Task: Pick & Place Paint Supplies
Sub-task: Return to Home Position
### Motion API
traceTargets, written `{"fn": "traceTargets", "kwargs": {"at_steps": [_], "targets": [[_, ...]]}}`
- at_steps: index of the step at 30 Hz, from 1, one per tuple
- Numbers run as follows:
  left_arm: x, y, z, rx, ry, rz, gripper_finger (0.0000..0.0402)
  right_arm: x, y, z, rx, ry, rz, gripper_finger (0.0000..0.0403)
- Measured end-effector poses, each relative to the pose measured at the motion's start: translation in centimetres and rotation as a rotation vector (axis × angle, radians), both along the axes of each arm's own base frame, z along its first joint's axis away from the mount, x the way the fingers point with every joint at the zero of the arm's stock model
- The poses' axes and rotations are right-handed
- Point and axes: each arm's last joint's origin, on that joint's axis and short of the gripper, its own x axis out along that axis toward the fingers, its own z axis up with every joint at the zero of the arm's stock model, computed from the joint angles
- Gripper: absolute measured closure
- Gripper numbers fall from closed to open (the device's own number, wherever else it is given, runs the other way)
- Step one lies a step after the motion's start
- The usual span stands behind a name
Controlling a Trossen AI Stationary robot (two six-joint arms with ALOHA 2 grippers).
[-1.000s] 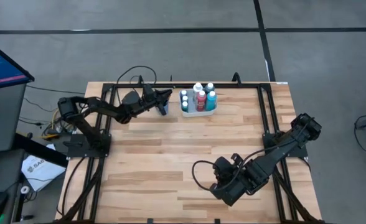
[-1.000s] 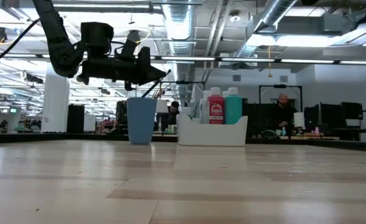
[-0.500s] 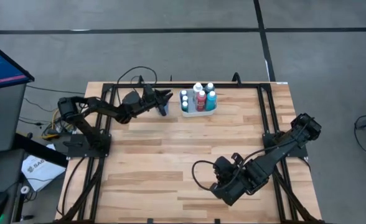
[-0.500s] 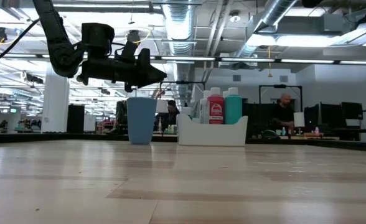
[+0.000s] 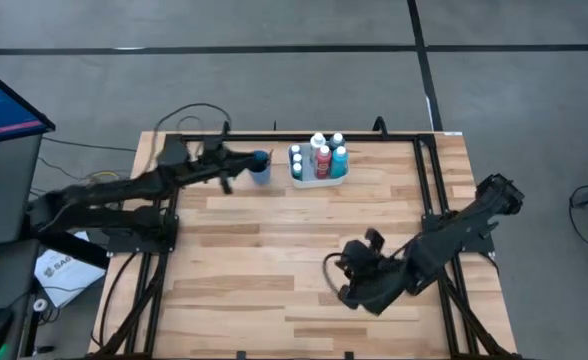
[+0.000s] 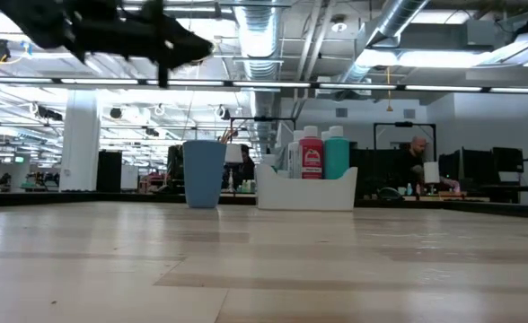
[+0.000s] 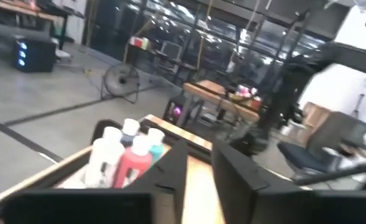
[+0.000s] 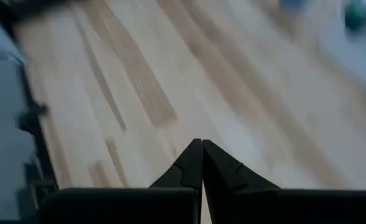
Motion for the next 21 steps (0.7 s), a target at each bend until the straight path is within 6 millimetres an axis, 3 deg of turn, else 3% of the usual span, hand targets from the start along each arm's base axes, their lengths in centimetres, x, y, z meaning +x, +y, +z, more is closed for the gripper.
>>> {"fn": "traceTargets", "kwargs": {"at_steps": [3, 6, 9, 12, 17, 21], "targets": [[-2.5, -1.7, 1.8, 0.001, -0.015, -0.018, 0.0383, -0.4, -1.4, 3.0, -0.072, -0.125, 0.093, 0.0403], [-5.2, -3.0, 2.9, -0.034, -0.041, 0.055, 0.0397, -1.7, -3.2, 6.5, -0.157, -0.260, 0.151, 0.0403], [-7.5, -4.2, 3.1, -0.064, -0.023, 0.144, 0.0401, -4.2, -5.3, 9.4, -0.239, -0.365, 0.193, 0.0403], [-9.1, -5.3, 2.9, -0.095, -0.010, 0.168, 0.0401, -7.6, -7.9, 10.9, -0.245, -0.450, 0.198, 0.0403], [-10.4, -6.5, 2.7, -0.121, -0.017, 0.197, 0.0401, -13.0, -12.2, 10.0, -0.220, -0.610, 0.160, 0.0403], [-10.3, -7.1, 2.2, -0.128, 0.040, 0.232, 0.0401, -15.9, -14.4, 7.0, -0.189, -0.762, 0.126, 0.0403]]}}
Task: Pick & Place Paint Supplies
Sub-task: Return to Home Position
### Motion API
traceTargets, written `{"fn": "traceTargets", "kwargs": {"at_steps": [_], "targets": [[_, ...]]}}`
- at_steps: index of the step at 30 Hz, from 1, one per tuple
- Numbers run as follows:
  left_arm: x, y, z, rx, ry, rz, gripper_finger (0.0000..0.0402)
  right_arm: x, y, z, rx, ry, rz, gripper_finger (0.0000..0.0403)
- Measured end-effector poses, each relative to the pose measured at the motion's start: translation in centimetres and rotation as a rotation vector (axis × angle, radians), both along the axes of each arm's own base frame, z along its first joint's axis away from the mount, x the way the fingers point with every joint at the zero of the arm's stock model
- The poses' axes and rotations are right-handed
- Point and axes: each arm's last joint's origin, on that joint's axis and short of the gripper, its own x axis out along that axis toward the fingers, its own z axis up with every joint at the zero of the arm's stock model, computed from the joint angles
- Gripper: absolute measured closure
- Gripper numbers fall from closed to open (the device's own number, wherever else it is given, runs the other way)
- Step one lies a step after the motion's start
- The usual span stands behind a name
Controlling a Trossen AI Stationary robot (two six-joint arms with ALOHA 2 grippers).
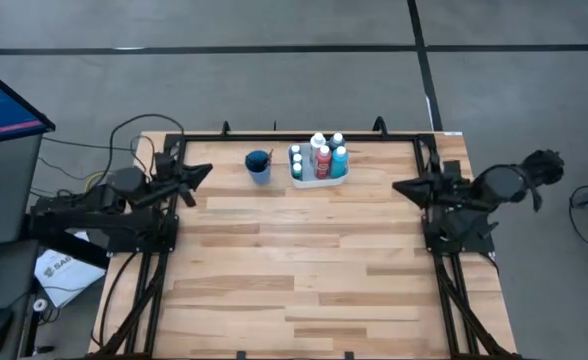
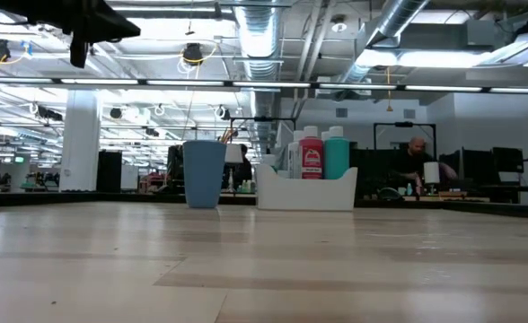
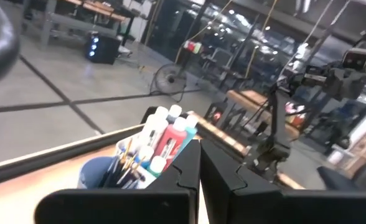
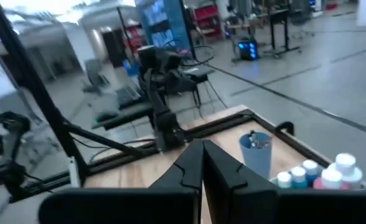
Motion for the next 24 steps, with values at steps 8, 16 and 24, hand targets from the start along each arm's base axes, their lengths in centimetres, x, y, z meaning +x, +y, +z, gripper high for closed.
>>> {"fn": "traceTargets", "kwargs": {"at_steps": [8, 16, 24], "targets": [[1.6, -1.6, -0.6, 0.035, 0.088, -0.029, 0.0401, -4.4, -2.6, -6.8, 0.123, -0.249, 0.079, 0.0403], [0.1, -3.7, 0.8, 0.038, -0.062, -0.266, 0.0401, -6.0, -3.1, -11.1, 0.111, -0.308, 0.192, 0.0403], [-2.0, -3.9, 1.2, 0.066, -0.159, -0.412, 0.0401, -4.9, -2.1, -13.9, 0.069, -0.182, 0.368, 0.0403]]}}
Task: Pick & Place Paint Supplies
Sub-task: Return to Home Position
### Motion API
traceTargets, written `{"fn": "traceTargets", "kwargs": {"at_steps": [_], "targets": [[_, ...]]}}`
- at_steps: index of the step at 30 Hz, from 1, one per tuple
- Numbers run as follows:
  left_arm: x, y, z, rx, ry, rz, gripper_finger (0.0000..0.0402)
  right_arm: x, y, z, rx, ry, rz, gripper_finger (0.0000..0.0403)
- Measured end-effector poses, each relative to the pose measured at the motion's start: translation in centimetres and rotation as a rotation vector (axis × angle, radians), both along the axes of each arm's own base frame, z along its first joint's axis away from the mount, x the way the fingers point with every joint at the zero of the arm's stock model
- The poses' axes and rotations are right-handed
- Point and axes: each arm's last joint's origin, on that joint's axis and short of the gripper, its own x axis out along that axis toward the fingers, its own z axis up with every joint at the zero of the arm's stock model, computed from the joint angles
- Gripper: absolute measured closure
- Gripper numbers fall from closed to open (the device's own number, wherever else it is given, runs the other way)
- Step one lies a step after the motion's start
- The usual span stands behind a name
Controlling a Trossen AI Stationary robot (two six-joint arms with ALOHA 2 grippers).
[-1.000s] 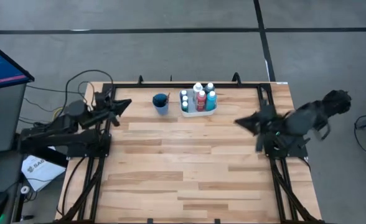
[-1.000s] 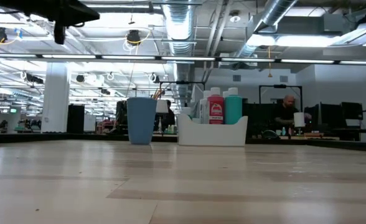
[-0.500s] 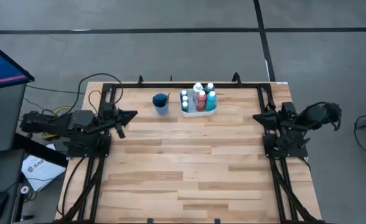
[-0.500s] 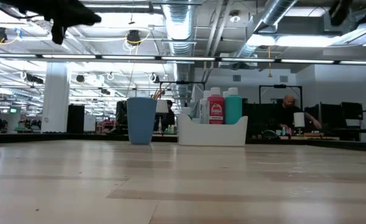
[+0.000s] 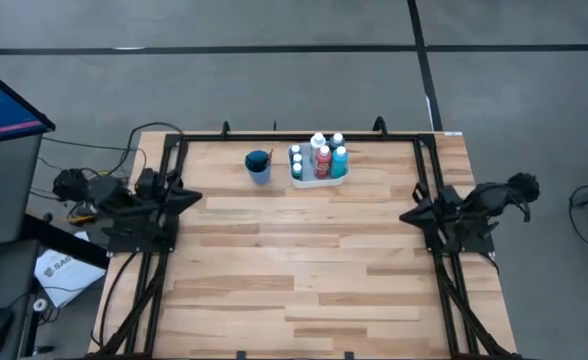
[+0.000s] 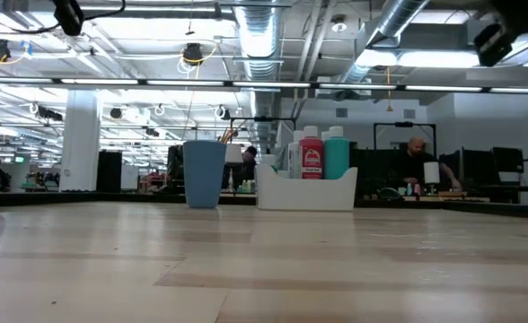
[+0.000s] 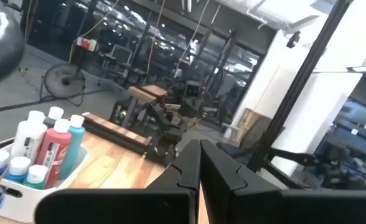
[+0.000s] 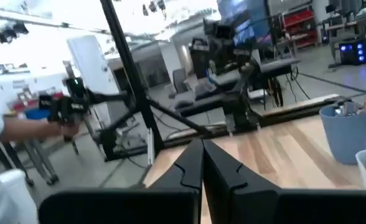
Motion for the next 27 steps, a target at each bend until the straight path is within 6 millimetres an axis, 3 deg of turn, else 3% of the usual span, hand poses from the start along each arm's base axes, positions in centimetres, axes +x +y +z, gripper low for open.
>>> {"fn": "traceTargets", "kwargs": {"at_steps": [8, 16, 27], "targets": [[-1.2, 0.5, -3.7, -0.022, -0.050, -0.009, 0.0401, 1.4, 0.4, -3.2, 0.017, 0.063, -0.030, 0.0403], [0.2, 0.0, -7.4, 0.018, 0.057, 0.049, 0.0401, 2.0, 0.4, -5.0, -0.059, 0.092, -0.064, 0.0403], [1.5, -0.9, -11.2, 0.012, 0.031, -0.083, 0.0401, 2.9, 0.3, -7.4, -0.024, 0.125, -0.096, 0.0403]]}}
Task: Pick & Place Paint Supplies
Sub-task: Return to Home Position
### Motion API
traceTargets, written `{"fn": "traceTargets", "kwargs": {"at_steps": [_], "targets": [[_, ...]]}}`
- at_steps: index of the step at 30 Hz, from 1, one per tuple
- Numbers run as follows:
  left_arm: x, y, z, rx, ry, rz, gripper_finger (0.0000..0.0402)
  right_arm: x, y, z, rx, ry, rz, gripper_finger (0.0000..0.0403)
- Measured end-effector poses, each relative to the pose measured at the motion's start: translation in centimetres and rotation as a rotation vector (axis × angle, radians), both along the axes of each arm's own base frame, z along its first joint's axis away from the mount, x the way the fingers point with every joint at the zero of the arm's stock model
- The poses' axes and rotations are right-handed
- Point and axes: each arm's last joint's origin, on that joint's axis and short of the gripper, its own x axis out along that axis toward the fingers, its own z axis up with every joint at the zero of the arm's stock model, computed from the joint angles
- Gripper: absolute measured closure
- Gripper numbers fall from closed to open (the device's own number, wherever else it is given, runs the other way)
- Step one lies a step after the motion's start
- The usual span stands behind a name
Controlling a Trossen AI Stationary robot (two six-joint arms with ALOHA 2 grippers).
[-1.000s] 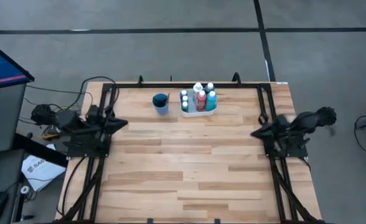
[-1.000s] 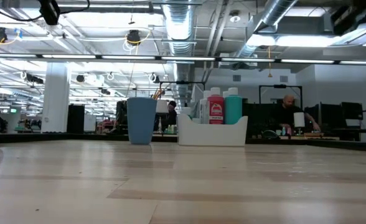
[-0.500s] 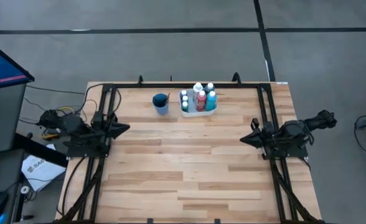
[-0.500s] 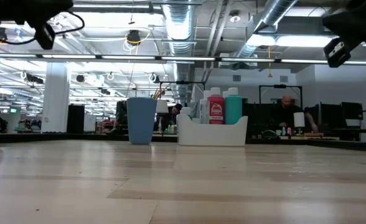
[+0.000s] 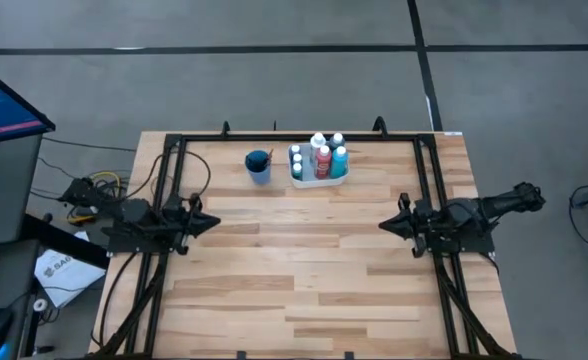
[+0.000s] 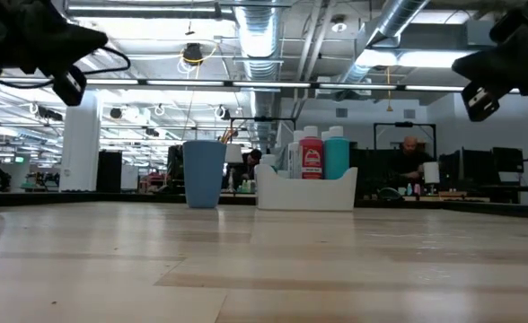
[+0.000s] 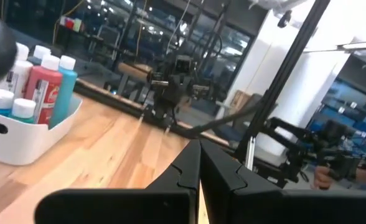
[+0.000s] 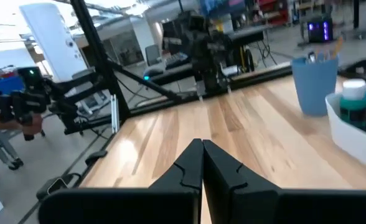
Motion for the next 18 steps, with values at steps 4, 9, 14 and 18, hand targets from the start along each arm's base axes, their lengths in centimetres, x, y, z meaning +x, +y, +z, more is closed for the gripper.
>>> {"fn": "traceTargets", "kwargs": {"at_steps": [4, 9, 14, 18], "targets": [[0.1, -0.1, -0.6, 0.018, 0.018, -0.005, 0.0401, 0.1, -0.1, 0.0, -0.004, -0.009, 0.005, 0.0403], [0.1, 0.0, -0.3, 0.025, -0.004, 0.012, 0.0401, 0.2, -0.6, 0.0, 0.065, -0.007, -0.067, 0.0403], [0.1, 0.1, -0.3, -0.008, -0.008, 0.040, 0.0401, 0.2, -1.0, 0.0, 0.208, -0.007, -0.111, 0.0403], [0.1, 0.1, -0.3, -0.010, -0.008, 0.039, 0.0400, 0.3, -1.1, -0.1, 0.305, -0.007, -0.123, 0.0403]]}}
